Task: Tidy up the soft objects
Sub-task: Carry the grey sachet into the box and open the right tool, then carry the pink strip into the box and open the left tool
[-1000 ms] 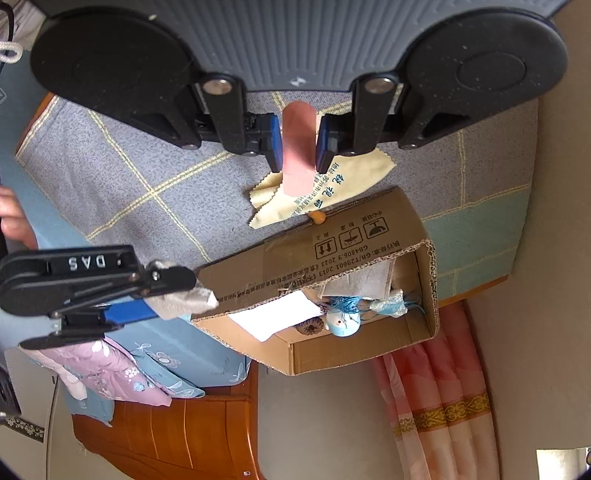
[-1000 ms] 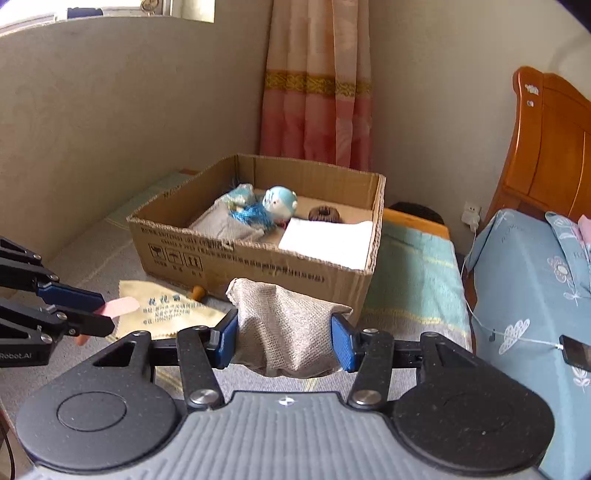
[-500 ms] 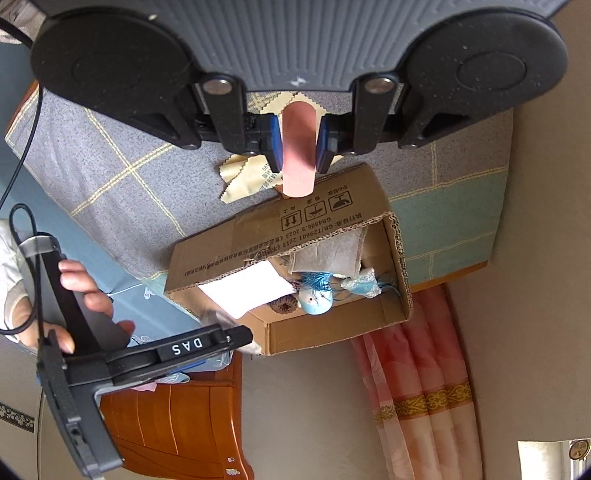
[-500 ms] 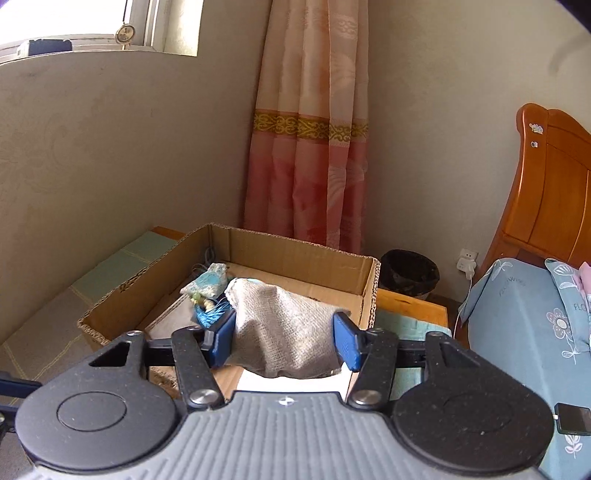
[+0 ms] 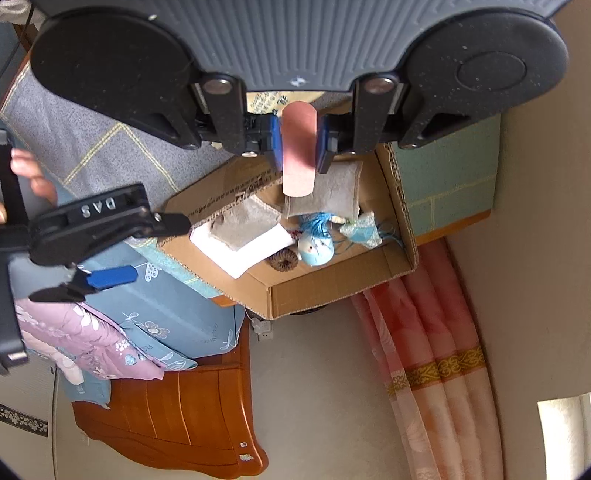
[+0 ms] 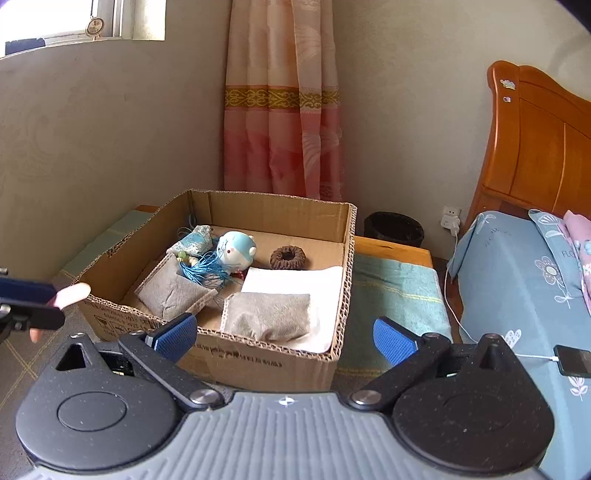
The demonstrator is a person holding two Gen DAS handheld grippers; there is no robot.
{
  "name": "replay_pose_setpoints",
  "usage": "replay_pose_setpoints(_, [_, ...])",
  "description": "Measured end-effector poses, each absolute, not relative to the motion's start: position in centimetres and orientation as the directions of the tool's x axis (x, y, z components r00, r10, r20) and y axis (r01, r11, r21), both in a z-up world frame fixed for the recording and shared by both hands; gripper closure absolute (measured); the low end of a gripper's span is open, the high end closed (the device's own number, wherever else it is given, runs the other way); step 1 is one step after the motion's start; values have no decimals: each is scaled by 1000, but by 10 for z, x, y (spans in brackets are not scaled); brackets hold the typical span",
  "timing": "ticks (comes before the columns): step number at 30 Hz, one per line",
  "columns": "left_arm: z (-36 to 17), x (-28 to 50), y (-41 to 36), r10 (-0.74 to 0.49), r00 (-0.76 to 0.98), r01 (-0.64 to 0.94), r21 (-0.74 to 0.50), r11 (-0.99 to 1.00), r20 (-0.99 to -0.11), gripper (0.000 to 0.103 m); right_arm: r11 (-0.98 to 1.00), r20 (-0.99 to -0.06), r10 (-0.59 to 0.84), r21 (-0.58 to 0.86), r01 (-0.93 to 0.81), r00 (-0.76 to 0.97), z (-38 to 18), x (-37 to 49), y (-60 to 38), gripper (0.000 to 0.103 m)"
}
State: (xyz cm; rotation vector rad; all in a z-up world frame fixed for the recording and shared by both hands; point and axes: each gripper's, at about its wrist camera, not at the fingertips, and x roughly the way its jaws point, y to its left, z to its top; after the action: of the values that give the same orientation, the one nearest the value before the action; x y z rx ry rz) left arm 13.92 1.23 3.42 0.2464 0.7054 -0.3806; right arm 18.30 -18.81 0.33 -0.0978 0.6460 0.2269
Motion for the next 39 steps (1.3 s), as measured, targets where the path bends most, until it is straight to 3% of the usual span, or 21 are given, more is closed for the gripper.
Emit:
replay_pose_setpoints(12, [67,210,-37,-314,699,500,125,857,-643,86,971,-626,224,75,-228,747,-6,136,-194,0])
replay_pose_setpoints(21, [54,279,-93,-333,627,549,97,830,-704,85,969,-636,242,122,-215,732,-11,126,-202,0])
replay_pose_setpoints(22, [52,286,-97,-332,621,548,90,832,-710,82,971,-638,237,124,-206,733,-12,127,-204,0])
replay_pose_setpoints(24, [49,297,-104,-350,608,547,57,835,-713,64,974,-641,227,130,-187,733,-14,128,-209,0])
replay_pose_setpoints(26, [46,307,-109,-362,608,537,31,843,-706,17,976,-646,217,138,-168,732,-16,130,-213,0])
replay_pose_setpoints(27, [45,310,-112,-366,605,541,28,841,-707,11,977,-650,215,143,-160,729,-17,131,-215,0])
replay_pose_setpoints(39, [60,267,-95,-286,680,512,159,844,-675,10,976,-625,219,135,-172,749,-9,119,-212,0])
